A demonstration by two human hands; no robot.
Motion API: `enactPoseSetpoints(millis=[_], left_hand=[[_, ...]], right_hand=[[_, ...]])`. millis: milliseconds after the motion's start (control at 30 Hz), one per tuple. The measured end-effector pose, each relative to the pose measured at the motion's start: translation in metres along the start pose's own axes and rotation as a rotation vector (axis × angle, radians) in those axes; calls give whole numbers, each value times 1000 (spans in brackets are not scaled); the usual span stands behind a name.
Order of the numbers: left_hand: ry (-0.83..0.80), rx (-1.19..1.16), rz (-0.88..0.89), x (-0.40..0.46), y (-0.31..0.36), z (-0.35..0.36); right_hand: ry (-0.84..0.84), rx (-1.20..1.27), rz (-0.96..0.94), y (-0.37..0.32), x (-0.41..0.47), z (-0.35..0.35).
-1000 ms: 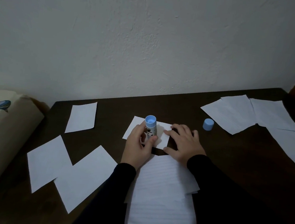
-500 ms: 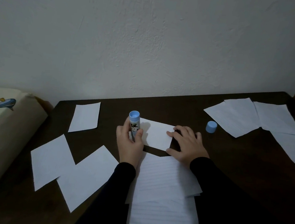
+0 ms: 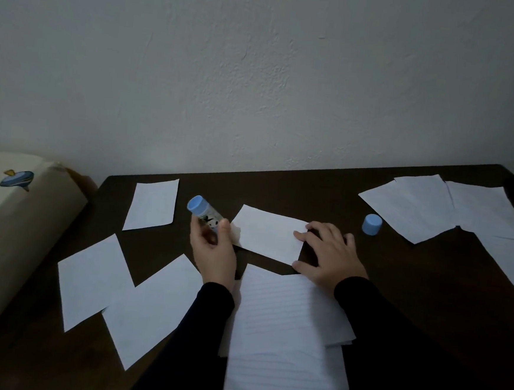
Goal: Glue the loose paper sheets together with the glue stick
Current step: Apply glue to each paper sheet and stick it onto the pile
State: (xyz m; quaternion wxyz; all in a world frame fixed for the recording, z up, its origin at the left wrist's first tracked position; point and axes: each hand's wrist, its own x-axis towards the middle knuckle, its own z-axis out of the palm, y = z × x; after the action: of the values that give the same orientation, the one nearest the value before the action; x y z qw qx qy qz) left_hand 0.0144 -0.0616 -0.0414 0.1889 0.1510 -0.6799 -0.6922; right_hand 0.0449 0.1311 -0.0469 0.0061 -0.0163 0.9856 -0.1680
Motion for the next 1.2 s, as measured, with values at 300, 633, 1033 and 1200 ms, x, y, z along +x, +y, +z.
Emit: enactPoseSetpoints(millis=[300, 633, 1033, 1200], left_hand=[[239, -361, -192, 8, 7, -1], [2, -178, -69, 0, 9, 2], [-371, 75, 81, -22, 18, 3], [-480, 181, 158, -21, 17, 3]], right_hand=[[17, 16, 7, -2, -2, -2], [200, 65, -6, 0, -7, 3], [292, 101, -73, 1, -8, 5], [172, 116, -78, 2, -7, 3]])
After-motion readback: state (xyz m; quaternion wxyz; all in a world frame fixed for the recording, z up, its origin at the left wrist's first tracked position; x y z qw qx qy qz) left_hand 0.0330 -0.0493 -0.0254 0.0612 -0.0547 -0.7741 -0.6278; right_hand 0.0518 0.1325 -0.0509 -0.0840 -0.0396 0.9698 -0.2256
